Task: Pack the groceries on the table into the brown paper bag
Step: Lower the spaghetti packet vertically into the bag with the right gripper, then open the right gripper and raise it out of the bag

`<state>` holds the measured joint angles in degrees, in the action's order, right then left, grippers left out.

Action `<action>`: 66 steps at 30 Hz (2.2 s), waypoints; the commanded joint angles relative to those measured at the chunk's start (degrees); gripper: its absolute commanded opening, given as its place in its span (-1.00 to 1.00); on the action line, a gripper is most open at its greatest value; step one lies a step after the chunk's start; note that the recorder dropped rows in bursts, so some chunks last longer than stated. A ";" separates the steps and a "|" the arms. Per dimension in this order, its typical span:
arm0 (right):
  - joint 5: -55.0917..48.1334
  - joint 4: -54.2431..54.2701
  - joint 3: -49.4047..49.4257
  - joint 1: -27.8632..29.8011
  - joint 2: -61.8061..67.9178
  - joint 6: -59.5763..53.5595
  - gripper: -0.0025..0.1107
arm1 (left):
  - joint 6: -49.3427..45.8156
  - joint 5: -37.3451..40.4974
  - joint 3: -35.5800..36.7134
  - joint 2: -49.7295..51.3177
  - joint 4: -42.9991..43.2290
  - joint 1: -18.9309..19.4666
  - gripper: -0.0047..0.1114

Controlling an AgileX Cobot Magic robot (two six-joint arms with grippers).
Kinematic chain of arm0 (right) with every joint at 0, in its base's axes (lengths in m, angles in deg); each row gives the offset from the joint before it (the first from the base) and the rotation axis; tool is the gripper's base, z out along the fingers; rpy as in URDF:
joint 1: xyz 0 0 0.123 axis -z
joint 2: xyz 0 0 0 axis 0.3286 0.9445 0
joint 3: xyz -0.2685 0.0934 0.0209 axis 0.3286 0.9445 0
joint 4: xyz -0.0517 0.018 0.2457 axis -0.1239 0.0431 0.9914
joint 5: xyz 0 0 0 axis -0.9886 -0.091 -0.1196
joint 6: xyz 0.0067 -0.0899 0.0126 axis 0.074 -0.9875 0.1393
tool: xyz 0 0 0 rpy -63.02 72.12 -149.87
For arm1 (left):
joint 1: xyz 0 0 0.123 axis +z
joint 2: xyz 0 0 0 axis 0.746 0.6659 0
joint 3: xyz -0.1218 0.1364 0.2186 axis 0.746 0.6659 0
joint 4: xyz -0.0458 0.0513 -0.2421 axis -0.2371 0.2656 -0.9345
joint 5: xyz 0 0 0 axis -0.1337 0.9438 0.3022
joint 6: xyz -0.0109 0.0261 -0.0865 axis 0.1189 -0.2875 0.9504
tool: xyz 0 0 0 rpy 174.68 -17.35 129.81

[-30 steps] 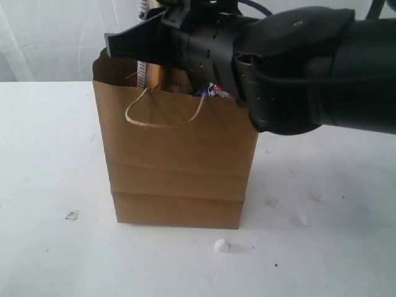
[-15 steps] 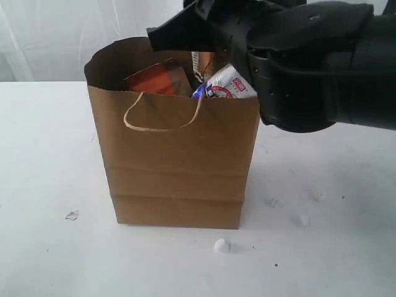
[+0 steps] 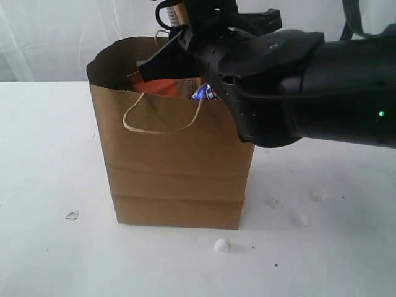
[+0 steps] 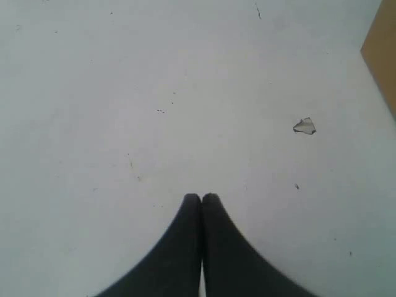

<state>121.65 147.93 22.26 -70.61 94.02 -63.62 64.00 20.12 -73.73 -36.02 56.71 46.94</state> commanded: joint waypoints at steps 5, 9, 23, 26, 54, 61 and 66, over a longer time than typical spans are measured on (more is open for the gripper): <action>2.10 -1.61 -0.63 0.18 1.46 -0.57 -0.96 | 0.45 0.15 0.18 -0.25 -0.28 -0.10 -0.92; 1.96 1.55 -0.63 0.18 2.23 -0.57 -0.96 | 0.45 0.15 0.18 -0.25 -0.28 -0.10 -0.92; -1.50 2.62 -0.63 0.18 4.01 -0.57 -0.86 | 0.45 0.15 0.18 -0.25 -0.28 -0.10 -0.92; -1.59 2.62 -0.63 0.18 4.01 -0.57 -0.67 | 0.45 0.15 0.18 -0.25 -0.28 -0.10 -0.92; 3.14 2.62 -1.44 0.08 0.08 -0.57 -0.01 | 0.45 0.15 0.18 -0.25 -0.28 -0.10 -0.92; 0.16 1.94 -4.40 0.08 -3.49 -0.57 -0.01 | 0.45 0.15 0.18 -0.25 -0.28 -0.10 -0.92; -0.37 1.72 -4.64 0.08 -5.24 -0.57 -0.01 | 0.45 0.15 0.18 -0.25 -0.28 -0.10 -0.92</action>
<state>121.80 150.25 17.78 -70.61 89.76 -64.10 64.00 20.12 -73.73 -36.02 56.71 46.94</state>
